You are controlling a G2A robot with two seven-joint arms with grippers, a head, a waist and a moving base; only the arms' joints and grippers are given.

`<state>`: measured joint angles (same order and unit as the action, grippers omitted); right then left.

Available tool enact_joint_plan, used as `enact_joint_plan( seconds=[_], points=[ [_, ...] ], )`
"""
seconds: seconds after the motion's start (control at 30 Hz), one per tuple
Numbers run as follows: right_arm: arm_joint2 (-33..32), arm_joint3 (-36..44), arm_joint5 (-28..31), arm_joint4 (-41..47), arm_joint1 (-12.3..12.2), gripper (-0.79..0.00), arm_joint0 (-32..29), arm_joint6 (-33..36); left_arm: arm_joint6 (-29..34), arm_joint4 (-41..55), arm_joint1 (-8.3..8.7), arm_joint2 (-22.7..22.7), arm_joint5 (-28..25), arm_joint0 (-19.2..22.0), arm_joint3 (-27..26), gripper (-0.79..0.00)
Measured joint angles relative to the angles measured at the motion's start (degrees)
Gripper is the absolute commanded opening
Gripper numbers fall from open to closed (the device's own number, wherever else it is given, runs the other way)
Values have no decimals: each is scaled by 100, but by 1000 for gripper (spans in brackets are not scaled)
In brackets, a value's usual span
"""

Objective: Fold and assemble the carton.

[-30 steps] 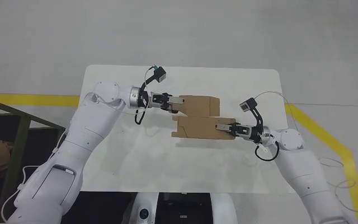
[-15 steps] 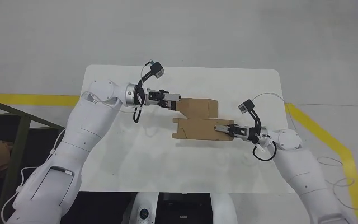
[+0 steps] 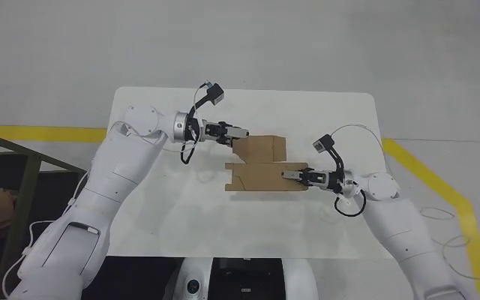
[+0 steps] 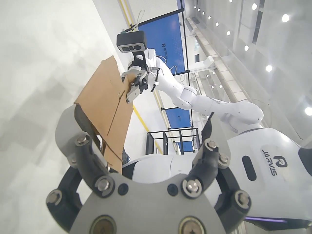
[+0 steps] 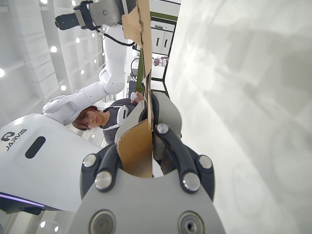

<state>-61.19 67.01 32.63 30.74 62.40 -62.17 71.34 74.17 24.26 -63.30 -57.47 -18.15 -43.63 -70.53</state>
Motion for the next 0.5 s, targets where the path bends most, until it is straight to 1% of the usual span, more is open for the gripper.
enact_joint_plan(
  seconds=[0.37, 0.4, 0.5],
  points=[
    [38, -81, 48, 119, 37, -785, 38, -106, -136, -499, 32, 14, 114, -12, -147, 0],
    [24, -99, 48, 132, 38, -785, 39, -139, -155, -547, 37, 10, 138, -22, -171, -22],
    [-4, -106, 56, 138, 36, -785, 35, -159, -174, -632, 51, -4, 197, -47, -221, -145]
  ],
)
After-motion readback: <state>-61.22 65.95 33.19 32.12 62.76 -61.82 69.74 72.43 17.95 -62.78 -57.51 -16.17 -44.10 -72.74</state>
